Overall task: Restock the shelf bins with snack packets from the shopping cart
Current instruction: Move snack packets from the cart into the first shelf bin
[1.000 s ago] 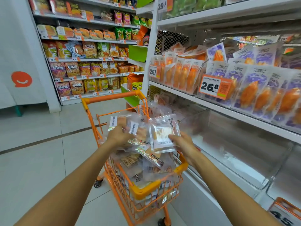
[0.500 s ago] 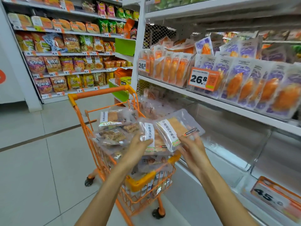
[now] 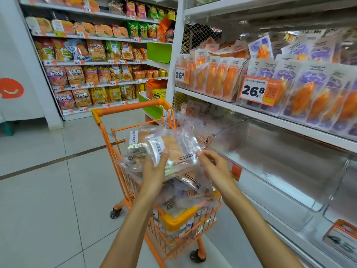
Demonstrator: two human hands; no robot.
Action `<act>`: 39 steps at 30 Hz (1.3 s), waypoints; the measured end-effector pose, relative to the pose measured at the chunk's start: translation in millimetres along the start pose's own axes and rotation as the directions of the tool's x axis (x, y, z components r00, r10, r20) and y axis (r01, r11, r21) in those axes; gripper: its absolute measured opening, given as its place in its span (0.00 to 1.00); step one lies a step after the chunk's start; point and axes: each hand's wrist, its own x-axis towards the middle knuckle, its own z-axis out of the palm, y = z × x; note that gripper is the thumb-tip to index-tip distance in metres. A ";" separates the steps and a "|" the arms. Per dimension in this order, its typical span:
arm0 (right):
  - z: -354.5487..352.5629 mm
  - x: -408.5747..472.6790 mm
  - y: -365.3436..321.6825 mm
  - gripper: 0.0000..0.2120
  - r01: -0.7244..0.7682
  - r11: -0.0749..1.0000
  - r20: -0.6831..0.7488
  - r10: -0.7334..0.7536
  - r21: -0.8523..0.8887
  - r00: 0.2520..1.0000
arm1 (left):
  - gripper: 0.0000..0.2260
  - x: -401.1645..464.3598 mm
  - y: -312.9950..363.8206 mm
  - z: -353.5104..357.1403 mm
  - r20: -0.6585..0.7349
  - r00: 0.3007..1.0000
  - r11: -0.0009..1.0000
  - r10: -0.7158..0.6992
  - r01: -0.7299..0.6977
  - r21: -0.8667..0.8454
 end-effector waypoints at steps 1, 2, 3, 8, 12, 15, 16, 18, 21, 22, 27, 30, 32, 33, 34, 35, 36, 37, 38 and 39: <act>-3.2 6.1 1.3 0.05 0.050 0.995 -0.072 -0.057 -0.088 0.996 | 0.27 4.8 -2.3 -6.8 -0.083 0.997 1.000 0.002 -0.002 0.004; -7.4 12.3 3.9 0.05 0.092 0.966 -0.118 -0.123 -0.241 0.985 | 0.28 11.4 -6.5 -13.7 -0.145 0.989 1.000 0.015 -0.016 -0.006; -10.2 16.4 6.7 0.06 0.111 0.906 -0.090 -0.161 -0.409 0.983 | 0.28 15.2 -7.4 -18.1 -0.177 0.984 0.999 0.030 -0.032 -0.009; 1.4 15.0 21.2 0.32 0.180 0.465 0.222 0.037 -0.867 0.974 | 0.17 24.2 -14.8 -27.1 -0.213 0.975 0.987 -0.056 0.021 -0.162; 1.5 21.6 33.9 0.49 0.109 0.492 0.215 0.163 -0.864 0.963 | 0.15 25.3 -10.0 -32.6 -0.169 0.969 0.933 -0.180 0.114 -0.341; 1.7 23.6 36.2 0.49 0.129 0.566 0.220 0.095 -0.814 0.971 | 0.14 26.6 -6.2 -33.1 -0.155 0.974 0.920 -0.163 0.094 -0.380; 2.8 22.7 34.7 0.47 0.135 0.604 0.196 0.036 -0.785 0.980 | 0.15 27.1 -6.1 -33.2 -0.157 0.975 0.922 -0.157 0.088 -0.378; 2.9 22.0 30.3 0.37 0.155 0.725 0.116 -0.103 -0.672 0.988 | 0.16 27.5 -7.3 -34.6 -0.160 0.975 0.924 -0.154 0.085 -0.374; -6.9 22.7 26.0 0.19 0.203 0.928 0.048 -0.198 -0.313 0.979 | 0.15 26.2 -6.8 -36.0 -0.143 0.981 0.923 -0.133 0.071 -0.377; -13.0 23.2 26.0 0.16 0.193 0.961 0.028 -0.192 -0.199 0.981 | 0.15 26.4 -7.0 -35.6 -0.136 0.983 0.931 -0.120 0.064 -0.361; -56.5 22.7 12.3 0.21 0.029 0.951 -0.008 -0.028 0.309 1.000 | 0.25 21.3 -8.9 -27.7 -0.083 0.995 0.998 0.058 -0.059 -0.008; -76.4 13.2 -4.7 0.27 -0.071 0.921 0.299 -0.051 0.383 0.953 | 0.25 19.0 -7.9 -13.8 0.078 0.992 0.991 0.101 -0.107 0.077; -75.3 10.0 -8.9 0.35 -0.073 0.979 0.380 -0.004 0.189 0.925 | 0.22 16.8 -4.9 0.7 0.208 0.978 0.996 0.023 -0.040 0.078; -72.3 9.4 -8.6 0.38 -0.049 0.996 0.346 0.021 0.073 0.938 | 0.19 15.0 -3.9 6.6 0.270 0.963 0.999 -0.011 0.001 0.037; -69.3 9.0 -8.7 0.41 -0.030 0.999 0.270 0.037 -0.028 0.962 | 0.19 12.9 -2.6 11.6 0.288 0.955 0.997 -0.072 0.078 -0.010; -68.1 9.2 -9.9 0.44 -0.021 0.996 0.166 0.036 -0.090 0.985 | 0.26 13.3 -5.9 15.7 0.301 0.949 0.992 -0.090 0.113 -0.057; -69.1 10.3 -10.0 0.46 -0.019 0.994 0.060 0.026 -0.110 0.998 | 0.34 14.7 -12.0 18.6 0.287 0.949 0.983 -0.134 0.165 -0.086; -70.6 11.3 -9.0 0.48 -0.026 0.993 -0.013 0.024 -0.113 1.000 | 0.37 16.5 -17.1 22.1 0.283 0.947 0.975 -0.155 0.193 -0.112; -72.6 12.8 -5.4 0.49 -0.041 0.994 -0.051 0.037 -0.098 0.998 | 0.32 16.4 -19.9 27.0 0.281 0.946 0.968 -0.163 0.209 -0.139; -73.4 13.2 -2.6 0.49 -0.062 0.996 -0.052 0.059 -0.061 0.997 | 0.22 14.2 -19.9 32.3 0.286 0.947 0.970 -0.145 0.193 -0.148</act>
